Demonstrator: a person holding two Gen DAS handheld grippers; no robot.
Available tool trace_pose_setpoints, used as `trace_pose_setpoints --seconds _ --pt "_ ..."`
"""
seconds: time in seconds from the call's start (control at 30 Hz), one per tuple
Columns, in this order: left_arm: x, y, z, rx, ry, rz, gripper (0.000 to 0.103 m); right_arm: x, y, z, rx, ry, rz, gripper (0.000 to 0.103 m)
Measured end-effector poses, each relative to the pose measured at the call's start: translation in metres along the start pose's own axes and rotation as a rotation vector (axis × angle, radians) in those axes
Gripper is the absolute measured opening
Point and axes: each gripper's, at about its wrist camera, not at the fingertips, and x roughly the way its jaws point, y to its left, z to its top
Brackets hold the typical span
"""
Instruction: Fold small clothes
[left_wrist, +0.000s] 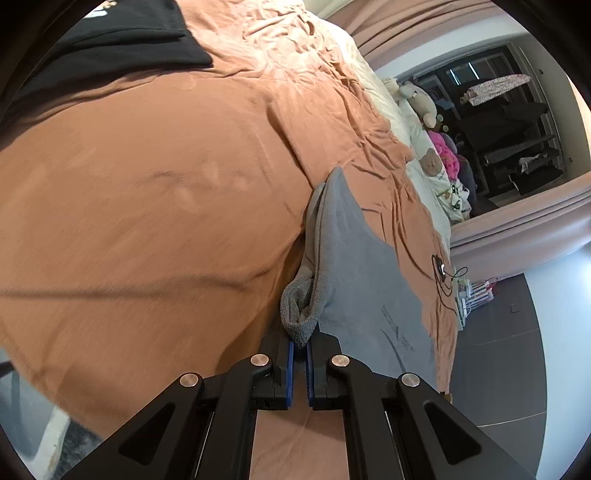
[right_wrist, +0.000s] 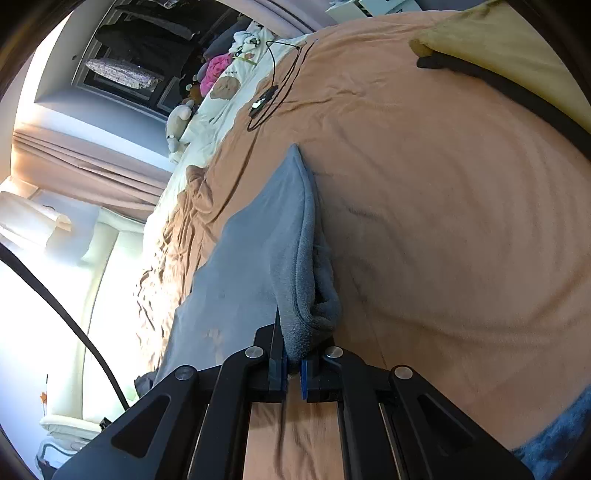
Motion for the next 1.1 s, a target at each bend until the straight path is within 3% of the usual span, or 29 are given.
trace_pose_setpoints --seconds 0.63,0.83,0.97,1.03,1.1 --pt "-0.036 0.033 -0.033 -0.062 0.010 -0.046 0.004 -0.028 -0.018 -0.016 0.032 0.060 -0.006 0.001" --pt "-0.022 0.043 -0.038 -0.069 0.046 -0.030 0.005 -0.024 -0.021 -0.015 0.003 0.082 -0.015 0.002" --pt "-0.008 0.053 -0.046 -0.071 0.096 0.003 0.006 -0.013 -0.025 -0.015 -0.006 0.118 -0.075 0.005" --pt "-0.007 0.057 -0.048 -0.069 0.101 0.002 0.014 -0.012 -0.023 -0.015 -0.020 0.131 -0.108 0.011" --pt "-0.007 0.061 -0.048 -0.068 0.096 0.014 0.031 -0.017 -0.019 -0.014 -0.046 0.123 -0.146 0.023"
